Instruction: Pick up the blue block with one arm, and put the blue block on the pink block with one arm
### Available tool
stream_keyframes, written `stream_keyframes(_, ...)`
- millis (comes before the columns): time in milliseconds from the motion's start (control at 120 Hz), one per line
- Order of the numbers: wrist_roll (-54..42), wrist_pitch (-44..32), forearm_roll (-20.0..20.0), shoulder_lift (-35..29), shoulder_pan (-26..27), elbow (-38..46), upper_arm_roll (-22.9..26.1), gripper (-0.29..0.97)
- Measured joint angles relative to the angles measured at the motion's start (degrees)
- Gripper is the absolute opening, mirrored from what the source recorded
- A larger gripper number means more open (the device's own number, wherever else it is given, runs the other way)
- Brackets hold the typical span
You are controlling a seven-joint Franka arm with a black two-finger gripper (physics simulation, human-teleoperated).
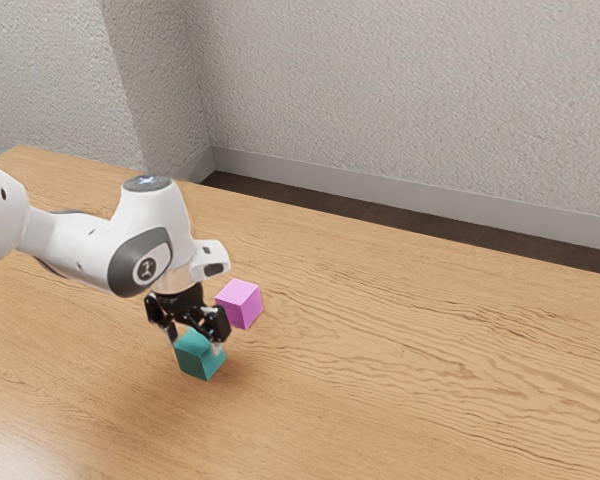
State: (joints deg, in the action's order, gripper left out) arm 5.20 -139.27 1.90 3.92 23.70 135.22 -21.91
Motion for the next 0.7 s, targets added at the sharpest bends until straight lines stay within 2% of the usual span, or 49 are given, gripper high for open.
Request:
stream_keyframes(417, -5.6, -2.8, 0.5, 5.5, -1.0, -1.7, 0.0, 0.68)
stream_keyframes(700, -7.7, -3.9, 3.2, 7.7, -1.0, -2.7, 0.6, 0.68)
